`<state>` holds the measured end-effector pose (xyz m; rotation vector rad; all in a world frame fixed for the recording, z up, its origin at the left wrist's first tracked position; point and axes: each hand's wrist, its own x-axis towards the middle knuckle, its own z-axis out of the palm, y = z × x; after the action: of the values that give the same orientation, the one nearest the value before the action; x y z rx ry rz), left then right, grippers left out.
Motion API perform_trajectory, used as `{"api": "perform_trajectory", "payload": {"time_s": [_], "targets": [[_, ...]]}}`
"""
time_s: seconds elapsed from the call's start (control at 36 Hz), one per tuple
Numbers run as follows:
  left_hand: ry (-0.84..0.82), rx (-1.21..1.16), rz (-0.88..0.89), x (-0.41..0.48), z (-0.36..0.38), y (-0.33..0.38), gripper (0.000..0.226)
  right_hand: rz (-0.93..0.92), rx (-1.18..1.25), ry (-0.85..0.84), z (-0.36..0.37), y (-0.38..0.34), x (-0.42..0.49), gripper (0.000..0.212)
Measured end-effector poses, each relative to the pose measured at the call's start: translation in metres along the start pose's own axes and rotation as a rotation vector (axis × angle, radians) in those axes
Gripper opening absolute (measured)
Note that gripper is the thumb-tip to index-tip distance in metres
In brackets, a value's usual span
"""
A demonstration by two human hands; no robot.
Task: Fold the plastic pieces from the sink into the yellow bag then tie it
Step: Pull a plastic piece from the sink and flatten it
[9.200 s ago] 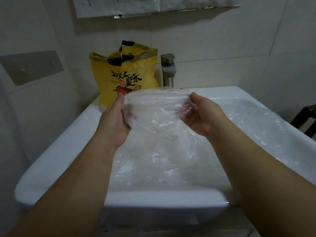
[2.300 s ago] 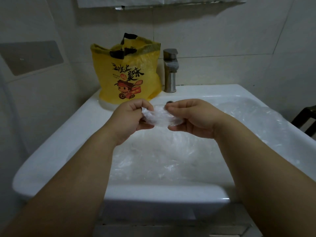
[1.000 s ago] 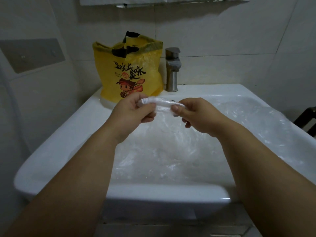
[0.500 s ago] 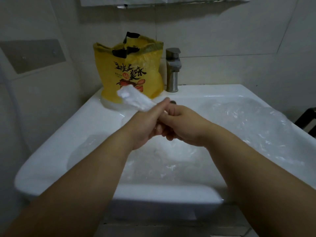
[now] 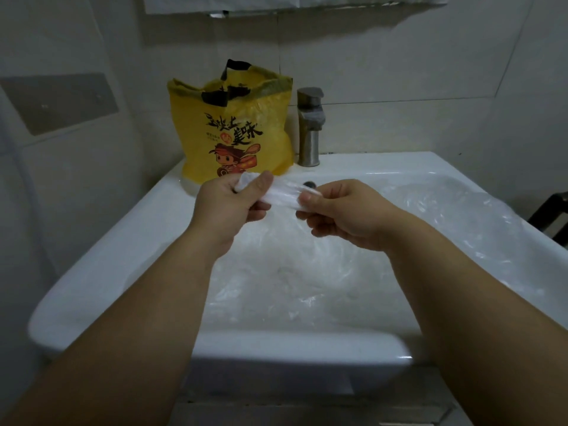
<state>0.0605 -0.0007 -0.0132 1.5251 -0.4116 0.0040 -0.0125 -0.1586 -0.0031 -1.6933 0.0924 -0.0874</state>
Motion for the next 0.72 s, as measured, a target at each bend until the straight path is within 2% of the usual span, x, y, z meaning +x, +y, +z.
{"api": "perform_trajectory", "payload": {"time_s": [0.08,0.19,0.31,0.47,0.64,0.72], "targets": [[-0.114,-0.004,-0.040,-0.001,-0.003,0.000,0.009,-0.023,0.072,0.047,-0.005,-0.001,0.000,0.014],[-0.273,0.168,-0.064,-0.005,-0.007,-0.001,0.010,0.004,0.032,0.025,-0.012,0.000,-0.001,0.012],[-0.358,0.092,-0.122,-0.007,-0.009,0.004,0.010,0.037,0.084,-0.001,-0.020,-0.002,-0.004,0.011],[-0.387,-0.114,-0.202,-0.010,-0.008,0.014,0.020,0.019,0.211,-0.065,-0.028,-0.006,-0.008,0.020],[-0.388,-0.258,-0.209,-0.011,-0.007,0.018,0.029,-0.051,0.293,-0.044,-0.025,-0.009,-0.009,0.023],[-0.399,-0.287,-0.219,-0.011,-0.007,0.018,0.047,-0.072,0.301,-0.024,-0.024,-0.009,-0.008,0.032]]}}
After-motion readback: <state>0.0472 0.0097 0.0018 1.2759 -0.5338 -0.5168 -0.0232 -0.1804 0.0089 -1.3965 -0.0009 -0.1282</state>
